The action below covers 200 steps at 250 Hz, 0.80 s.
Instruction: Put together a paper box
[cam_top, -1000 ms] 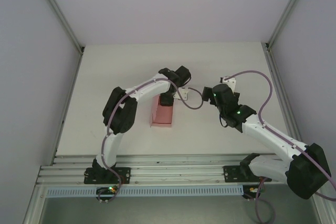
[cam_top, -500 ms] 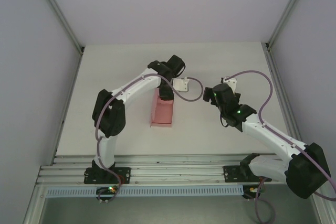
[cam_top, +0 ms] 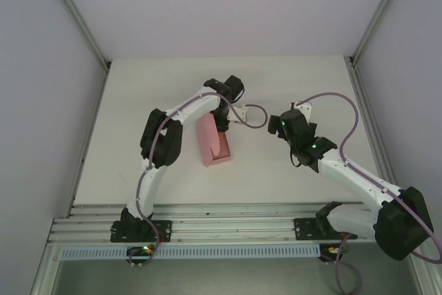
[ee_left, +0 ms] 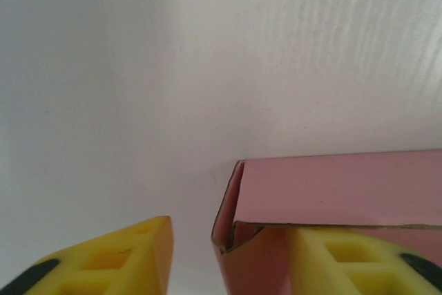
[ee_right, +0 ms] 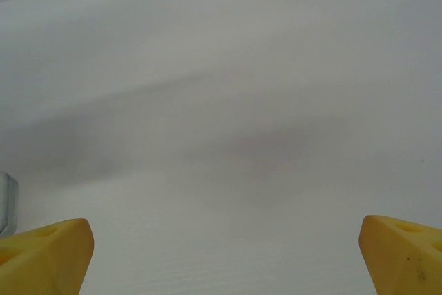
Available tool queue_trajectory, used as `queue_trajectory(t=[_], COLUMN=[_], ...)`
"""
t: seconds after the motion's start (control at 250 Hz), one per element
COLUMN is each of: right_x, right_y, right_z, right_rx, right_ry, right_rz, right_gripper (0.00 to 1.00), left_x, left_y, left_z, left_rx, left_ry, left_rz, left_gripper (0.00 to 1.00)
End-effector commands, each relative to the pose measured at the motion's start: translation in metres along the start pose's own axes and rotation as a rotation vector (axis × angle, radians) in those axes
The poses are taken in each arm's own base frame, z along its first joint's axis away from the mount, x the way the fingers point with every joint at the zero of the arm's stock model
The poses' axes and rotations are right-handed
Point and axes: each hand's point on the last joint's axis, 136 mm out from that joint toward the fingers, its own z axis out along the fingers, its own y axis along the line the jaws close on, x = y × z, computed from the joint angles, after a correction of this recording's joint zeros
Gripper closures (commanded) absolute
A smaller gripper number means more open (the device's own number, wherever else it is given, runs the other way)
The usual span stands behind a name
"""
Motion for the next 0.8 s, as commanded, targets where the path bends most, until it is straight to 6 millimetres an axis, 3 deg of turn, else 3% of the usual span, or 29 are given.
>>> queue_trajectory(t=[0.0, 0.172, 0.28, 0.451, 0.531, 0.639, 0.795], right_x=[0.001, 0.0, -0.001, -0.002, -0.001, -0.001, -0.001], right_y=[-0.004, -0.008, -0.009, -0.009, -0.004, 0.0, 0.019], right_z=[-0.001, -0.004, -0.006, -0.009, -0.01, -0.009, -0.011], right_rx=[0.006, 0.006, -0.001, -0.009, -0.032, -0.049, -0.136], right_ry=[0.005, -0.007, -0.017, -0.02, -0.01, 0.006, 0.038], right_rz=[-0.004, 0.014, 0.024, 0.028, 0.014, 0.006, 0.028], right_gripper=[0.0, 0.0, 0.0, 0.01, 0.0, 0.0, 0.0], left_x=[0.008, 0.016, 0.019, 0.015, 0.013, 0.013, 0.024], left_y=[-0.003, -0.008, -0.006, 0.011, 0.027, 0.064, 0.102], left_z=[0.0, 0.006, 0.008, -0.01, -0.025, -0.055, -0.125], left_rx=[0.039, 0.055, 0.043, -0.048, -0.142, -0.372, -0.684], left_ry=[0.017, 0.042, 0.039, -0.003, -0.041, -0.09, -0.218], left_rz=[-0.032, -0.056, -0.08, -0.116, -0.142, -0.238, -0.459], left_gripper=[0.64, 0.77, 1.0, 1.0, 1.0, 1.0, 1.0])
